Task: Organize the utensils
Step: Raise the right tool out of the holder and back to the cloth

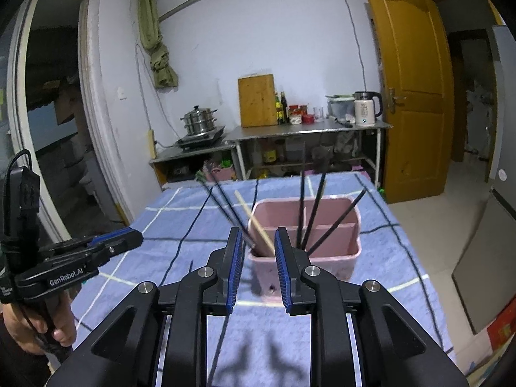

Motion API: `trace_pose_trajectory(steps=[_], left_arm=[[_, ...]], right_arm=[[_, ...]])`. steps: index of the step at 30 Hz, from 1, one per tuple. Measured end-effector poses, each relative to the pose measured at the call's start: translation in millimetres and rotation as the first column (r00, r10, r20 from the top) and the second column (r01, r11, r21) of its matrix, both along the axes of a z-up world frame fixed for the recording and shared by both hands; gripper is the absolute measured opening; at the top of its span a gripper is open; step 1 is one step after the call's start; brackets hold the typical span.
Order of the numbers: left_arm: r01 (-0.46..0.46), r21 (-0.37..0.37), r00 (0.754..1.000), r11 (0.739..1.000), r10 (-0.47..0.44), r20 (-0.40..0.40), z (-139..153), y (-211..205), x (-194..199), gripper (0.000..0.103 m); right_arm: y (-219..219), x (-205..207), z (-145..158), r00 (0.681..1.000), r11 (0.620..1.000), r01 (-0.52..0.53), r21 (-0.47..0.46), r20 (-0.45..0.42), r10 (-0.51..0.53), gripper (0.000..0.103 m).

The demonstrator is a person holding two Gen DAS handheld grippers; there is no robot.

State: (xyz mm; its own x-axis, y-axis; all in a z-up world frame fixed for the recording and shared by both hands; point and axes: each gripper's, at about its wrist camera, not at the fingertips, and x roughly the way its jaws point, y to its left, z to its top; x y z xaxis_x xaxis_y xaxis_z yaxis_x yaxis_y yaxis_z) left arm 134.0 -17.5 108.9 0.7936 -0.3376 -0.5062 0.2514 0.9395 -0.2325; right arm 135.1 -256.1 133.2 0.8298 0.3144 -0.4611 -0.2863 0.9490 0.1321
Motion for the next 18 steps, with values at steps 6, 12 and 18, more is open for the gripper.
trace_pose_trajectory(steps=[6,12,18], left_arm=[[-0.058,0.014,0.998,0.998,0.058,-0.013,-21,18,-19,0.02],[-0.104,0.022,0.994,0.994,0.105,-0.022,-39,31,-34,0.02],[-0.121,0.026,0.989,0.992,0.123,-0.078,-66,35,-30,0.024]], right_arm=[[11,-10,-21,0.999,0.999,-0.033,-0.014,-0.033,0.032,0.022],[24,-16,-37,0.997,0.998,-0.063,-0.024,-0.044,0.062,0.022],[42,-17,-64,0.991,0.993,-0.102,-0.054,-0.092,0.097,0.022]])
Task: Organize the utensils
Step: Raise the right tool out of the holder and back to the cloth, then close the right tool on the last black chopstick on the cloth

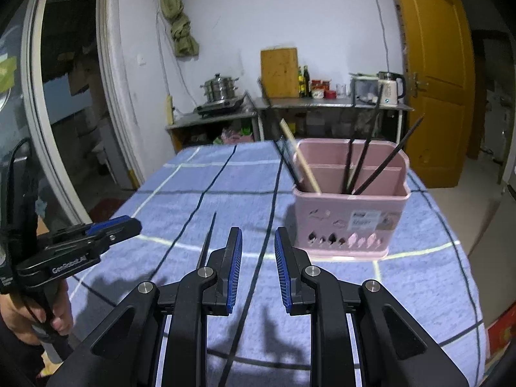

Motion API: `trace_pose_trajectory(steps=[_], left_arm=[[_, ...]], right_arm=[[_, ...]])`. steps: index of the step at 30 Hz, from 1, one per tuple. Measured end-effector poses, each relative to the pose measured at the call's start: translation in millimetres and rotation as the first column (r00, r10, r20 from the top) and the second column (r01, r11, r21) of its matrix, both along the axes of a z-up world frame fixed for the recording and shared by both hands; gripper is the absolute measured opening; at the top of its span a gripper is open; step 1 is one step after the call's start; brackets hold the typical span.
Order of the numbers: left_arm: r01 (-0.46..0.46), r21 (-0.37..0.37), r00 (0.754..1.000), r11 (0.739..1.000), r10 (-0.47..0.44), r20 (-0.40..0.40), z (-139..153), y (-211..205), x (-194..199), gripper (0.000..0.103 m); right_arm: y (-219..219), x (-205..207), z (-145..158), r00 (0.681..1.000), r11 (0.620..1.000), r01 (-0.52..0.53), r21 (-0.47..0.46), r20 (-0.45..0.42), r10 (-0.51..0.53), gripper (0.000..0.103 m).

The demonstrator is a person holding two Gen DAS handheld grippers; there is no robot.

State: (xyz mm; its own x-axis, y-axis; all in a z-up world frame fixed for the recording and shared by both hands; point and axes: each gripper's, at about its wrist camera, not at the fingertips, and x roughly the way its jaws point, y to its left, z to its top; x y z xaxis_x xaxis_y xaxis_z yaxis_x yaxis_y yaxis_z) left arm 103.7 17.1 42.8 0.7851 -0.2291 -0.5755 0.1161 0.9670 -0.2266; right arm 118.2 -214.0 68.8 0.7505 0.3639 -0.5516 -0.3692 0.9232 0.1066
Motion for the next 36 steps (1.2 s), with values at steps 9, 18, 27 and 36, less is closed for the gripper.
trace_pose_trajectory(steps=[9,18,27,36], left_arm=[[-0.017,0.011,0.993,1.0,0.018,-0.117,-52,-7,31,0.026],[-0.066,0.026,0.972,0.997,0.071,-0.226,-92,-13,61,0.026],[-0.097,0.086,0.968,0.992,0.114,-0.222,-94,-21,63,0.034],[-0.087,0.155,0.966,0.984,0.121,-0.23,-94,-26,63,0.024]], right_arm=[[7,8,-23,0.998,1.0,-0.017,-0.012,-0.053,0.017,0.022],[8,21,-40,0.995,1.0,-0.028,-0.013,-0.093,0.026,0.022],[5,26,-43,0.995,1.0,-0.026,0.005,-0.101,0.026,0.022],[11,23,-43,0.994,0.999,-0.05,0.011,-0.102,0.051,0.022]])
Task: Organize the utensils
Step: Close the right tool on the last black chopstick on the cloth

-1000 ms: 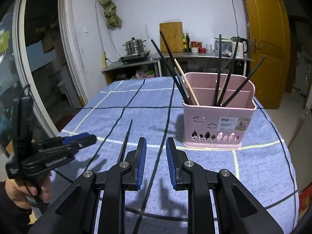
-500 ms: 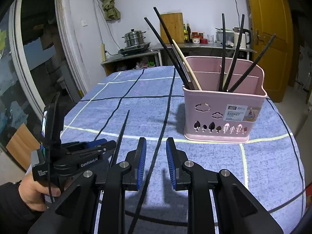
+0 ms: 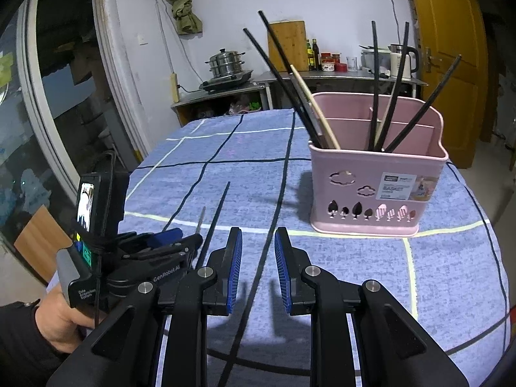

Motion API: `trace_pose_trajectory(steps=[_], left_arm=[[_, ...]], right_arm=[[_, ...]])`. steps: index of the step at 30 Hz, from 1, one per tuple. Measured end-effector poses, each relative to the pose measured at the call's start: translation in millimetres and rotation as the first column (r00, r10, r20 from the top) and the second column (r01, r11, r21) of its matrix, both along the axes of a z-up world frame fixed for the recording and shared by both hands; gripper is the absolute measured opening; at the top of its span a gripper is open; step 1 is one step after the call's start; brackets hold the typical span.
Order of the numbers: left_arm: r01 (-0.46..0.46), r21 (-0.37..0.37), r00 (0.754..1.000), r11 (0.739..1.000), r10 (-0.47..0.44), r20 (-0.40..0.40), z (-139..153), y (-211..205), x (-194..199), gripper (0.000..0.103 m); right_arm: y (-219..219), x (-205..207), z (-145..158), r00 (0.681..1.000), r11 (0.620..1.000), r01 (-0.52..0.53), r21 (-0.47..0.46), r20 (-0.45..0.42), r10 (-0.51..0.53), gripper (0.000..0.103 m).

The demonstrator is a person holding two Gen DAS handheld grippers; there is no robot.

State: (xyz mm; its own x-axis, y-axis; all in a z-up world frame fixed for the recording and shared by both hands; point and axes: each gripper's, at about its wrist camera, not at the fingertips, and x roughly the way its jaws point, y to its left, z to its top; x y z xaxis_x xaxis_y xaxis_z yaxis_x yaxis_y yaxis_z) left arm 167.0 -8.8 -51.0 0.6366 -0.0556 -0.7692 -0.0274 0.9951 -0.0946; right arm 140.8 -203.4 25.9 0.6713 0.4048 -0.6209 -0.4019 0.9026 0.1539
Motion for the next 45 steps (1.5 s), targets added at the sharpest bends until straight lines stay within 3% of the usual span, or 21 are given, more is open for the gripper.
trace_pose_trajectory(steps=[1,5,16,19,30,36,42,45], left_arm=[[0.001,0.002,1.0,1.0,-0.001,-0.004,0,4,-1,0.015],[-0.021,-0.013,1.0,1.0,0.021,-0.012,0,28,-4,0.008],[-0.157,-0.089,0.988,0.984,0.155,-0.028,-5,98,-18,0.006],[-0.14,-0.114,0.99,0.984,0.136,-0.042,-4,104,-13,0.006],[-0.058,-0.058,0.997,0.997,0.055,-0.062,-3,101,12,0.007],[-0.049,-0.073,0.998,0.996,0.045,-0.046,-4,104,14,0.007],[-0.033,-0.05,0.998,0.998,0.03,-0.059,-3,103,17,0.007],[-0.025,-0.034,0.997,0.999,0.022,-0.069,-2,102,20,0.007]], right_arm=[[2,1,-1,1.0,1.0,-0.005,-0.002,-0.003,0.005,0.022],[14,5,-5,0.999,0.999,-0.033,-0.006,-0.018,0.033,0.022],[67,36,-32,0.988,0.993,-0.116,-0.022,-0.102,0.113,0.022],[82,49,-40,0.984,0.991,-0.132,-0.036,-0.124,0.126,0.022],[116,93,-67,0.971,0.986,-0.14,-0.087,-0.209,0.119,0.022],[129,111,-79,0.965,0.982,-0.13,-0.139,-0.244,0.093,0.021],[137,121,-79,0.966,0.977,-0.131,-0.171,-0.243,0.087,0.021],[139,122,-79,0.969,0.97,-0.125,-0.207,-0.237,0.074,0.01]])
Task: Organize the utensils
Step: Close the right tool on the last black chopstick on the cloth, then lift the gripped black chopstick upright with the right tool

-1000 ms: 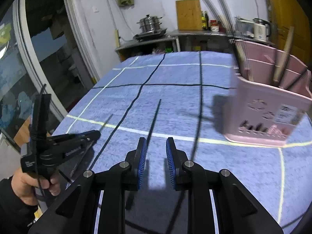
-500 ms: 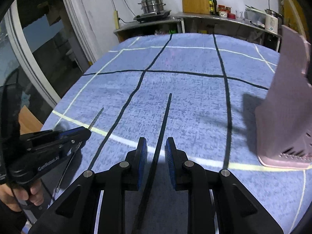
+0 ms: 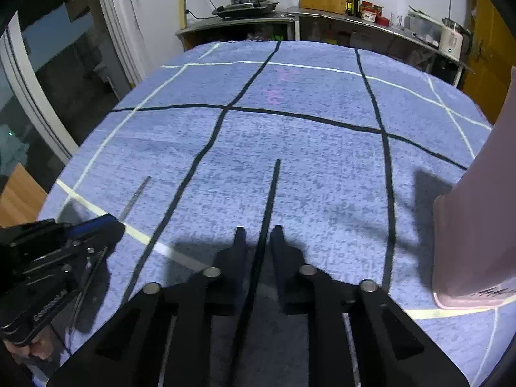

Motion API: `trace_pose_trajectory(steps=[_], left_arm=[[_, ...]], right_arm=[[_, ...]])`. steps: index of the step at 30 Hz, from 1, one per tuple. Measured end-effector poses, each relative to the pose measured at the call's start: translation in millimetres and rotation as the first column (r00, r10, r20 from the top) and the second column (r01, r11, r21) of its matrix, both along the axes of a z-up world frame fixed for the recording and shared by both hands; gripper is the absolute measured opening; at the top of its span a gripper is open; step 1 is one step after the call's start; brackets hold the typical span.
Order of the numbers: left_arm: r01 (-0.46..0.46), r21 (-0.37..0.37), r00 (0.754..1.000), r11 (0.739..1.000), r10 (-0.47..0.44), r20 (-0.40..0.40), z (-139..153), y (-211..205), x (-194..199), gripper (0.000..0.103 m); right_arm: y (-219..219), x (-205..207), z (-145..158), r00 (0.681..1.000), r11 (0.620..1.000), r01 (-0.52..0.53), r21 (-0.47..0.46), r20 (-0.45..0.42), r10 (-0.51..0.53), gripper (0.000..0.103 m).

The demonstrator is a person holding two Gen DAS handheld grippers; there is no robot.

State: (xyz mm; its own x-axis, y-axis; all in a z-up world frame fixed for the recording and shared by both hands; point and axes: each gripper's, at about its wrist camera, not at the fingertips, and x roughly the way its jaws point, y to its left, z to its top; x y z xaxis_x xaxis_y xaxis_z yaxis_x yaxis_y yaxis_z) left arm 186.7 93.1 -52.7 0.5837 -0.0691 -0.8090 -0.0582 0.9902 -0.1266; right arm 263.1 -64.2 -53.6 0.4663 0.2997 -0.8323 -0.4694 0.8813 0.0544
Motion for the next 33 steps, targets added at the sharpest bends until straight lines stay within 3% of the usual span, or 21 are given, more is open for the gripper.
trace_pose_trajectory(steps=[4,10,22,33], left_arm=[[-0.001,-0.005,1.0,1.0,0.001,-0.005,1,-1,1,0.006],[-0.014,-0.083,0.999,0.996,0.017,0.035,9,5,-6,0.006],[0.028,-0.134,0.988,0.991,-0.008,0.152,61,1,-28,0.006],[0.077,-0.12,0.969,0.99,-0.046,0.243,109,-13,-48,0.006]], right_arm=[[-4,4,2,1.0,1.0,0.006,0.016,-0.027,-0.006,0.006],[-9,-9,17,1.0,0.998,-0.006,0.059,-0.004,0.006,0.005],[-20,-35,67,0.996,0.989,-0.032,0.141,0.087,0.02,0.005],[-50,-66,127,0.979,0.975,-0.028,0.22,0.203,-0.018,0.005]])
